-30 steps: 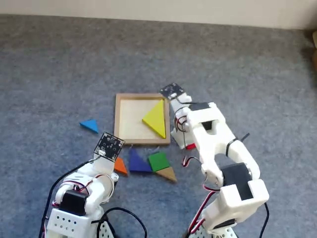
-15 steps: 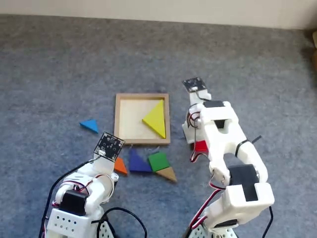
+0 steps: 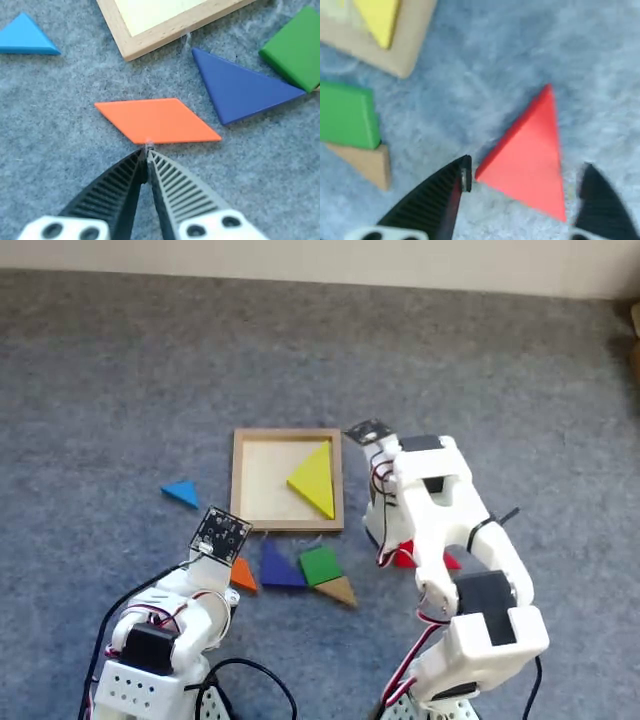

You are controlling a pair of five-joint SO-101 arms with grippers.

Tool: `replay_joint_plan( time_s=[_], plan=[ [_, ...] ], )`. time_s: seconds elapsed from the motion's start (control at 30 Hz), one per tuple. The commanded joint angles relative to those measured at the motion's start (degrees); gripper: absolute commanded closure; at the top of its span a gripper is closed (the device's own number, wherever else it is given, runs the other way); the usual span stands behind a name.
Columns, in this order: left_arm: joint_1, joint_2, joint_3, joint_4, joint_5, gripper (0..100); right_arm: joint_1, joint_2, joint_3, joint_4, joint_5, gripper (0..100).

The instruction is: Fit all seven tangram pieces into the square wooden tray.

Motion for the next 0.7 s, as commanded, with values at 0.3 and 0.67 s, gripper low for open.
replay_joint_plan(
  time_s=[0.3,0.67],
  plan=[
    [0.8,-2.6,1.2,0.0,0.4,99,0.3,-2.6,1.5,-1.2,5.9,57.4],
    [0.8,-2.6,1.2,0.0,0.4,99,0.6,-2.6,7.6,-6.8,6.2,57.4]
  ],
)
